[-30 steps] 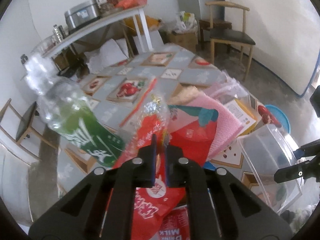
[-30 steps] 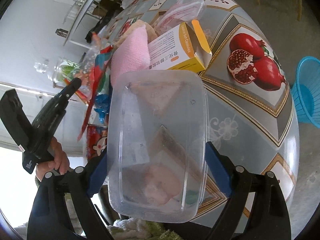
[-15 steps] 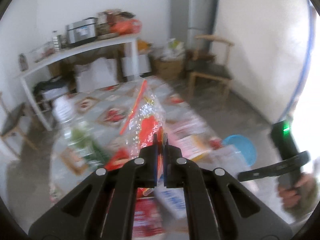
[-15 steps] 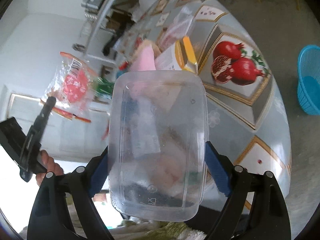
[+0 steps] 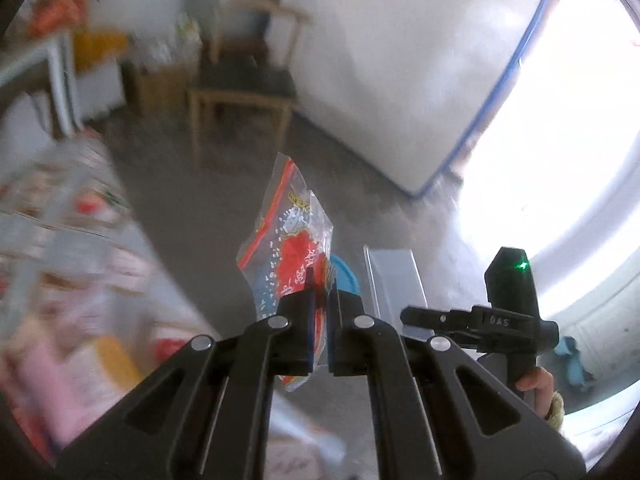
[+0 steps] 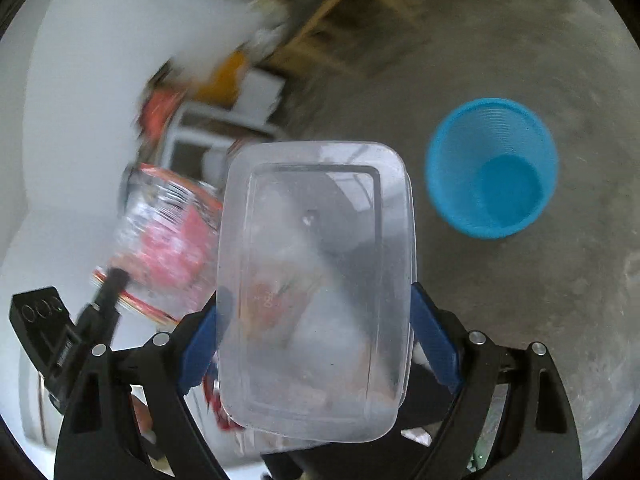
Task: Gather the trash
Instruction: 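Carry the clear box and clear bag to the blue basket and release both, then grasp the red snack bag with the left gripper while the right gripper grasps the pink sponge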
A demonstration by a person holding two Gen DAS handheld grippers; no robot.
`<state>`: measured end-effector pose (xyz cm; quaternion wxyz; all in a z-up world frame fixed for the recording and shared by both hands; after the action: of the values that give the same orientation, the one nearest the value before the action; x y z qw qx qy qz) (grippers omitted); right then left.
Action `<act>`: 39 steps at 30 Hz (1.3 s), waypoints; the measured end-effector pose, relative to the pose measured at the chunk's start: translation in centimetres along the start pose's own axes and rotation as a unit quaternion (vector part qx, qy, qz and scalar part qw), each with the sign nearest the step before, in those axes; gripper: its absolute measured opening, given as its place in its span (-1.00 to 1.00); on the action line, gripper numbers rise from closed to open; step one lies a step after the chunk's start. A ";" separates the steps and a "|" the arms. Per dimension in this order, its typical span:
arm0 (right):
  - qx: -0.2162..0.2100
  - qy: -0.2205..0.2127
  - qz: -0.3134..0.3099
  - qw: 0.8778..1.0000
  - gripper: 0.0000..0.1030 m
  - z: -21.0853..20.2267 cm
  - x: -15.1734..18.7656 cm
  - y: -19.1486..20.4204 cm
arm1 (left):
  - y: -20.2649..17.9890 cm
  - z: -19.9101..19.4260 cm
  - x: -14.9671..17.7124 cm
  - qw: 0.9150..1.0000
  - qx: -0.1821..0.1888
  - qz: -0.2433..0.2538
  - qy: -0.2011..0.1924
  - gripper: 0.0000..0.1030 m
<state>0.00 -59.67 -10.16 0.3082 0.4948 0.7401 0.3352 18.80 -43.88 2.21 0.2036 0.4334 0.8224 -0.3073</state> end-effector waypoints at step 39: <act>0.206 -0.080 -0.201 0.954 0.87 1.2 -1.4 -0.3 | 6.5 -8.5 6.9 0.987 -0.130 -0.033 -0.087 0.63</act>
<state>1.22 -60.82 -10.95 0.3188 0.4135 0.8503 0.0663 19.96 -31.20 2.15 0.3189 0.3478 0.8480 -0.2413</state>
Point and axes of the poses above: each gripper's, at about its wrist camera, not at the fingertips, and z roughly the way its jaws point, y to its left, x to its underside, the point moved 8 cm from there along z, roughly the way its jaws point, and after that the axes turned 2 degrees about -y, right-handed, at the moved point
